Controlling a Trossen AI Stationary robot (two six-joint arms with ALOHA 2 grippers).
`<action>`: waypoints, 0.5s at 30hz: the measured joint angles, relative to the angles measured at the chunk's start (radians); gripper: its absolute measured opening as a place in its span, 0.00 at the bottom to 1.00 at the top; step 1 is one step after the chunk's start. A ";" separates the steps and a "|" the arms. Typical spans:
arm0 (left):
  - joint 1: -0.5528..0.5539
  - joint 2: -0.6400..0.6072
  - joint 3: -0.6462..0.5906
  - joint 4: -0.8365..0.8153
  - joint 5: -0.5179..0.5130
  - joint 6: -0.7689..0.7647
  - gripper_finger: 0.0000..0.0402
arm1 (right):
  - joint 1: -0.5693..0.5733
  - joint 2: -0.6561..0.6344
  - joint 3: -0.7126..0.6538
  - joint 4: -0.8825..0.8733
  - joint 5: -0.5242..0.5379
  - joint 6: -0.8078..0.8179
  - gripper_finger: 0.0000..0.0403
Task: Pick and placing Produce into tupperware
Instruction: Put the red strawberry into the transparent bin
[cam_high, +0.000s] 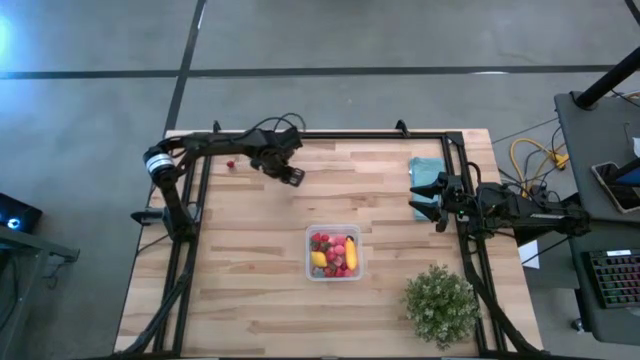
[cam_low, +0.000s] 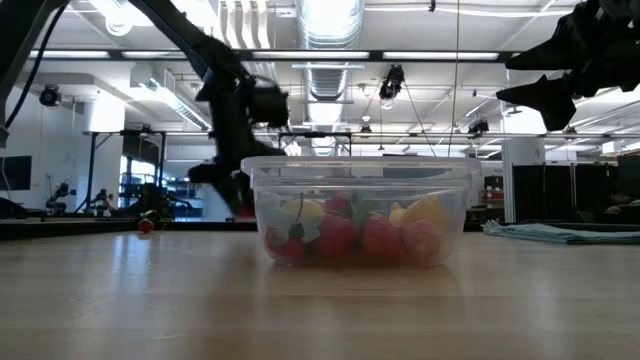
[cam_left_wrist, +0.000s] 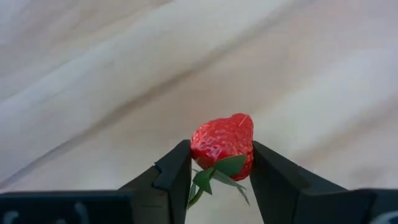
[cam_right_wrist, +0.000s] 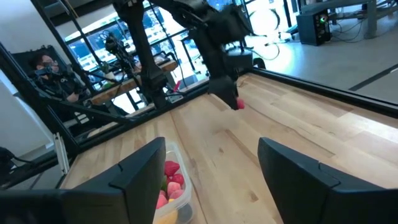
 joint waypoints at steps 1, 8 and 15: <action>-0.016 -0.007 0.019 0.001 0.025 0.018 0.32 | 0.000 0.000 0.000 0.000 0.000 0.000 0.62; -0.234 -0.097 0.166 0.067 0.175 0.109 0.32 | 0.000 0.000 0.000 0.000 0.000 0.000 0.63; -0.524 -0.123 0.181 0.209 0.178 0.164 0.32 | 0.000 0.000 0.000 -0.001 0.000 0.000 0.61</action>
